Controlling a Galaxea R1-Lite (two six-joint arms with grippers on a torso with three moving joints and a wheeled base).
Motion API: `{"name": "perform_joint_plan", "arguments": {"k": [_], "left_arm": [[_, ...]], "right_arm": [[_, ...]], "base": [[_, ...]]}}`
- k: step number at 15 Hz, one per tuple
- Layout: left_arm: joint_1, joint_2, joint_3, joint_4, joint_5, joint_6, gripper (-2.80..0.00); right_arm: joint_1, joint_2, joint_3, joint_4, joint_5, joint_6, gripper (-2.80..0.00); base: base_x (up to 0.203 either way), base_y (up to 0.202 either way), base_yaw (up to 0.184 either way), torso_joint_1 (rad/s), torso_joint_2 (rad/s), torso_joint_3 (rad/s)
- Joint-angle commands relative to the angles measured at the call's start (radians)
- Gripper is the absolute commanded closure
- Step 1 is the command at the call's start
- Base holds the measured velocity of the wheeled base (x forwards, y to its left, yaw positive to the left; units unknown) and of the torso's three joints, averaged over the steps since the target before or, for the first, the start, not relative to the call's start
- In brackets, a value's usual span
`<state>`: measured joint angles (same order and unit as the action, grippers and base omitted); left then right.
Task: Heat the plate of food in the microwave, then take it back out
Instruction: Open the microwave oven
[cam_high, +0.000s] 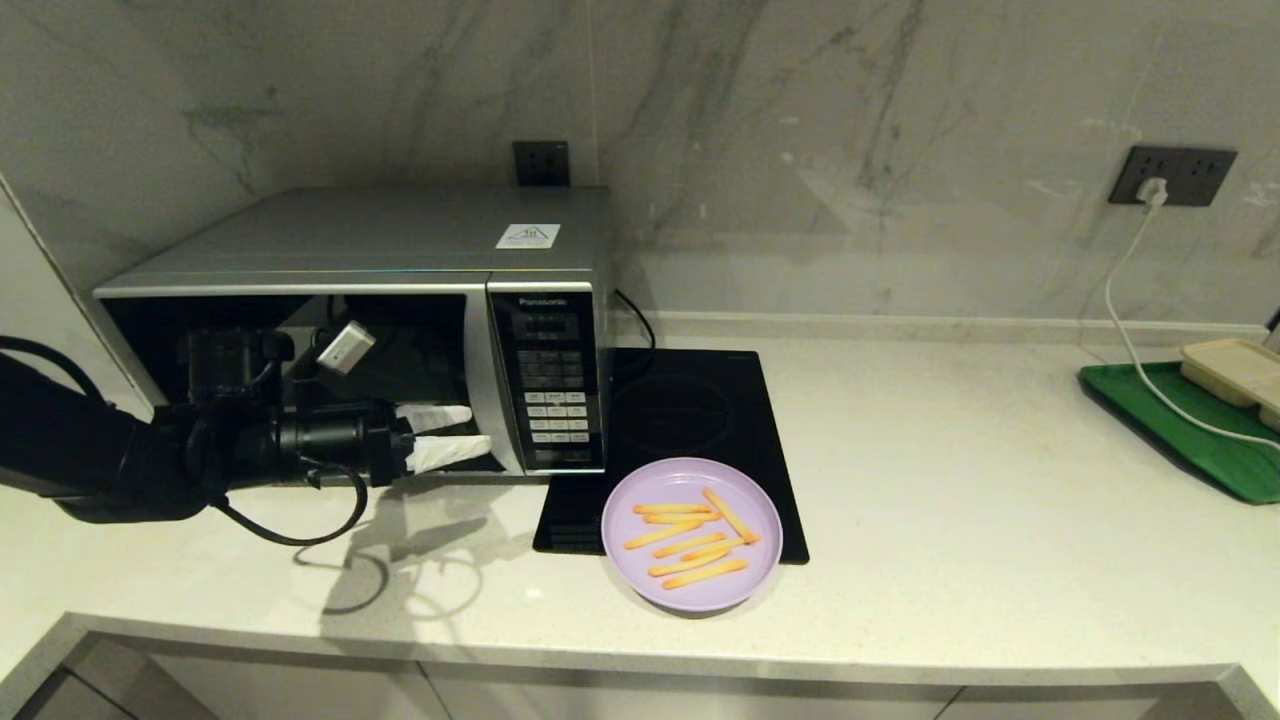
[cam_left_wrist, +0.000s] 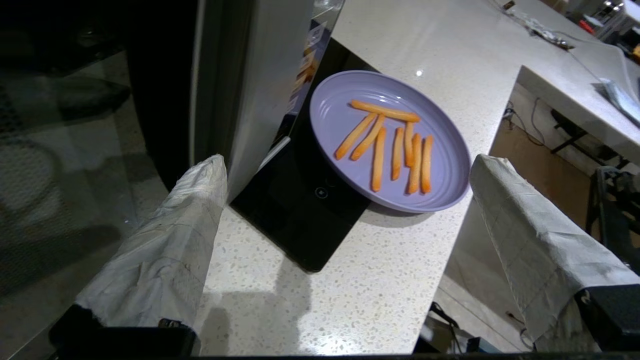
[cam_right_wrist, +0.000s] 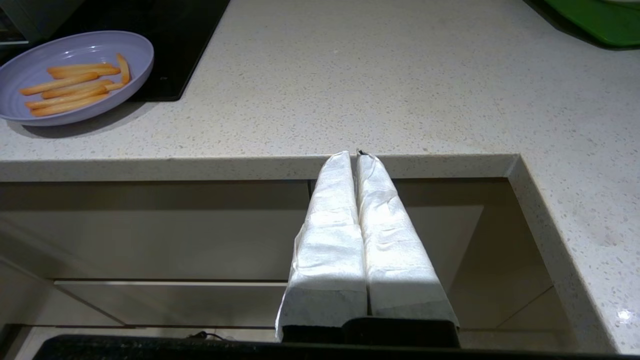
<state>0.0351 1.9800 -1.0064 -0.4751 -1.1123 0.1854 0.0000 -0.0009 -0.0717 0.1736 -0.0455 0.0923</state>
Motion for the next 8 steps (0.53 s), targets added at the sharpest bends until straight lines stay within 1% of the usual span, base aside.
{"name": "perform_joint_plan", "arguments": {"k": [1,3,7,8], "left_arm": [[0.000,0.001,0.000,-0.003,0.007,0.006,-2.80],[-0.016,0.012,-0.001,-0.004,0.013,0.009,-2.80],[-0.075,0.033,-0.006,-0.007,0.034,0.011,-2.80],[-0.078,0.043,-0.017,-0.008,0.040,0.012,-2.80]], "right_arm": [[0.001,0.001,0.000,0.001,0.000,0.001,0.00],[0.000,0.001,0.000,0.001,0.000,0.001,0.00],[0.001,0.001,0.000,0.001,0.000,0.001,0.00],[0.000,0.001,0.000,0.001,0.000,0.001,0.00]], "base": [[0.000,0.000,0.000,0.000,0.00,0.000],[0.000,0.000,0.000,0.000,0.00,0.000],[0.000,0.000,0.000,0.000,0.00,0.000],[0.000,0.000,0.000,0.000,0.00,0.000]]}}
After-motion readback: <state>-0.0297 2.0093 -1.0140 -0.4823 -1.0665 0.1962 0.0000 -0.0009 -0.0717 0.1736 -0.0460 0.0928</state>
